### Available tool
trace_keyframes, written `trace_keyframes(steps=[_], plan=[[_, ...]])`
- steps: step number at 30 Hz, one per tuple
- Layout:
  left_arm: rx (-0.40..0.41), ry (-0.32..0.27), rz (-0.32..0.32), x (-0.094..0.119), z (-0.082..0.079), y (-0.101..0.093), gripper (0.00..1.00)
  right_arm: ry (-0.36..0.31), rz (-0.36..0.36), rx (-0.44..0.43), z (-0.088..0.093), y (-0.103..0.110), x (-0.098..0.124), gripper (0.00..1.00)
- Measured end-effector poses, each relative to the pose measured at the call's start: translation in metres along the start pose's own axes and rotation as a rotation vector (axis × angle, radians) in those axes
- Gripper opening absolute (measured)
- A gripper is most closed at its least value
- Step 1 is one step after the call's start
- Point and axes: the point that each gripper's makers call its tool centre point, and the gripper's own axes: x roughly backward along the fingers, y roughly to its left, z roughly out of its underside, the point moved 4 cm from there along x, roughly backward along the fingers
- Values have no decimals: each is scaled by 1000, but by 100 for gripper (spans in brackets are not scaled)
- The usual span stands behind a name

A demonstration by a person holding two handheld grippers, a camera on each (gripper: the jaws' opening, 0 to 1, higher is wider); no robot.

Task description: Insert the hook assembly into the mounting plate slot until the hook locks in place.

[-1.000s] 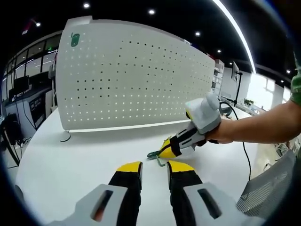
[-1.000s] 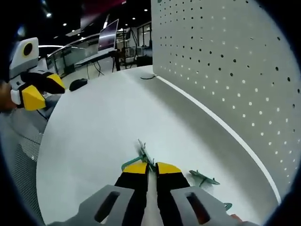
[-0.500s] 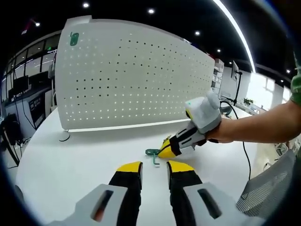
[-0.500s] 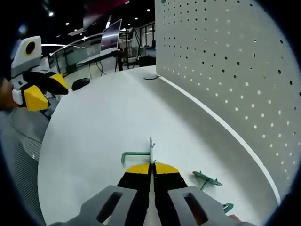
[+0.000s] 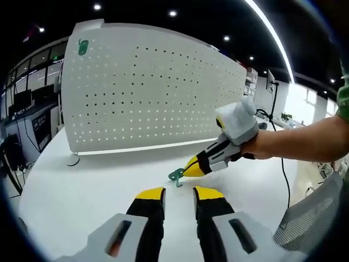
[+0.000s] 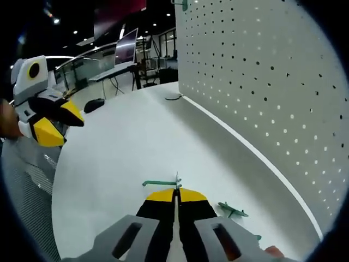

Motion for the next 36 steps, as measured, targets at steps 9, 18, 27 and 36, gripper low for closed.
trace_keyframes(steps=[9,18,27,36], plan=[[-12,-4,13,0,-2,-5,21,11,15,13,-7,1,10,0],[-29,-19,29,1,-6,-10,21,9,22,8,-22,12,28,0],[-52,-52,37,6,-15,-14,21,-12,25,14,-44,24,48,0],[-90,-99,35,13,-28,-20,20,-50,15,-36,-69,39,70,0]])
